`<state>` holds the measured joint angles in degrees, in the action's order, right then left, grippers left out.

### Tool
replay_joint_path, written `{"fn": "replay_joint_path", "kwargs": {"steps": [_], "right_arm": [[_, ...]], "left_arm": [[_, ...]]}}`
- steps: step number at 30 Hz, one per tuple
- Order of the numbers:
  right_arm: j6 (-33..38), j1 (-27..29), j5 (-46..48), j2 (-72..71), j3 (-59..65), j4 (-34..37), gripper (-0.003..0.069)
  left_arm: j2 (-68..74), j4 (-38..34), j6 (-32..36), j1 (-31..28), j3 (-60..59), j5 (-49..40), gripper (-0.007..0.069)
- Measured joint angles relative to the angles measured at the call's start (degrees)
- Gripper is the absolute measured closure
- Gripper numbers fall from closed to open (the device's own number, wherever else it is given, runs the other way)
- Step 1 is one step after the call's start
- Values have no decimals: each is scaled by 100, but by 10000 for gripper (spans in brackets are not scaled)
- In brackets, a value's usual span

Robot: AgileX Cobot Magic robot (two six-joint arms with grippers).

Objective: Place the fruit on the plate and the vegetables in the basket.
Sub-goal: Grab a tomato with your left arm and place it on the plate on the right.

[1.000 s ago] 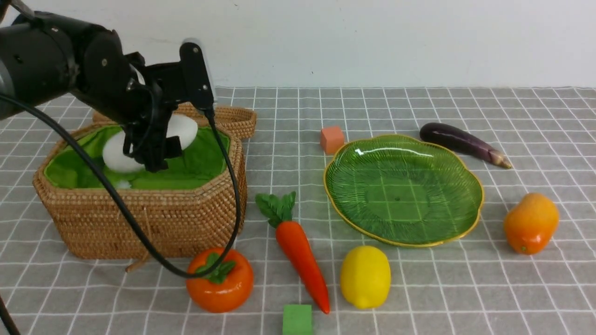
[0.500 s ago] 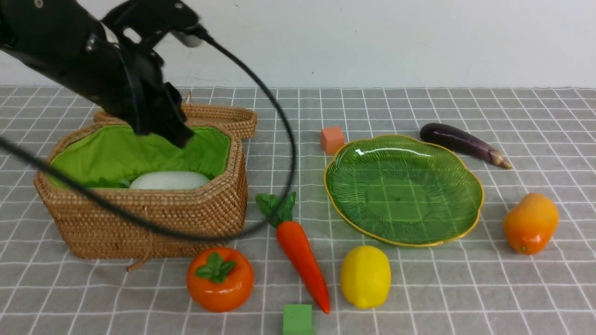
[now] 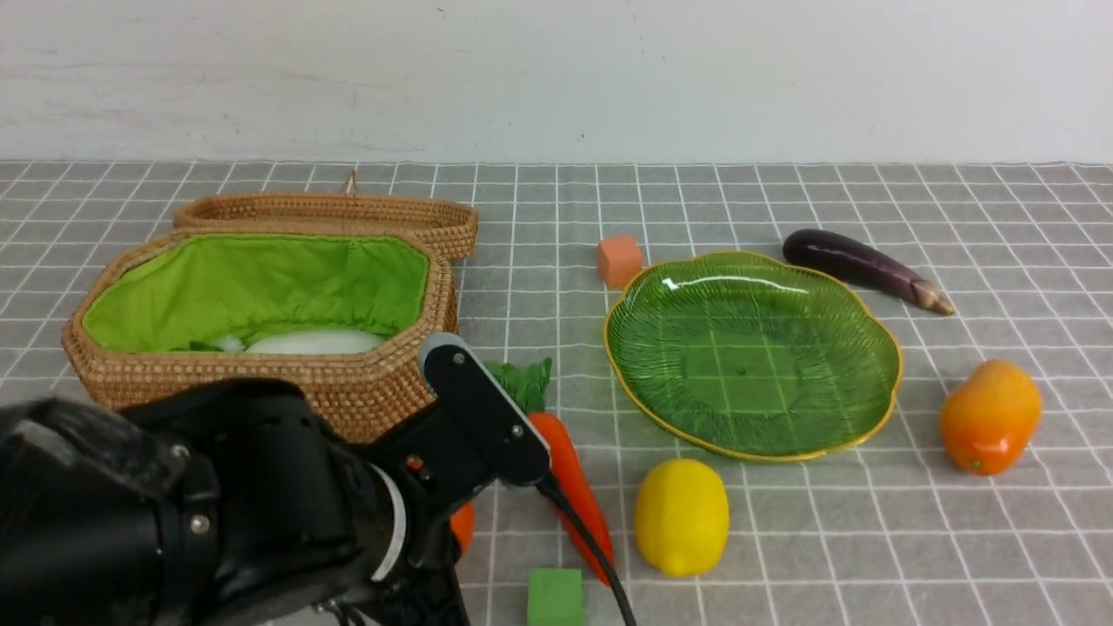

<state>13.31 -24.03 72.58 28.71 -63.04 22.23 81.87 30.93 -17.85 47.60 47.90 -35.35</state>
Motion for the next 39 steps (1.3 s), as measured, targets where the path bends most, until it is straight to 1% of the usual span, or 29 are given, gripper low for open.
{"fn": "replay_joint_path", "kwargs": {"steps": [2, 4, 5, 6, 8, 10, 11, 13, 14, 17, 19, 23, 27, 33, 39], "right_arm": [[0, 0, 0, -11, 114, 59, 561], [0, 0, 0, -11, 245, 148, 561], [0, 0, 0, -11, 319, 207, 561], [0, 0, 0, -11, 342, 217, 561], [0, 0, 0, -11, 440, 287, 561], [0, 0, 0, -11, 492, 321, 561], [0, 0, 0, -11, 515, 354, 561], [0, 0, 0, -11, 528, 397, 561], [0, 0, 0, -11, 533, 422, 561], [0, 0, 0, -11, 533, 435, 561], [0, 0, 0, -11, 533, 435, 561], [0, 0, 0, -11, 533, 435, 566], [26, 0, 0, -11, 533, 435, 569], [116, 0, 0, -11, 533, 435, 569], [132, 0, 0, -11, 533, 435, 570]], "left_arm": [[96, 380, -292, 0, -8, 134, 392], [217, 584, -510, 0, -13, 254, 274], [366, 707, -610, 0, -13, 313, 200], [386, 742, -628, 0, -13, 320, 190], [654, 976, -718, 0, -13, 349, 93], [894, 1211, -864, 0, -13, 384, 57], [1078, 1446, -1052, 0, -13, 405, 43], [1216, 1634, -1263, 0, -13, 405, 42], [1343, 1967, -1548, 0, -13, 405, 43], [1461, 2449, -2023, 0, -13, 378, 49], [1511, 2817, -2477, 6, -13, 354, 50], [1516, 3211, -2967, 13, -13, 319, 50], [1522, 3367, -3184, 17, -13, 281, 50], [1522, 3396, -3280, 17, -13, 235, 50], [1680, 3390, -3583, 17, -13, 44, 50]]}}
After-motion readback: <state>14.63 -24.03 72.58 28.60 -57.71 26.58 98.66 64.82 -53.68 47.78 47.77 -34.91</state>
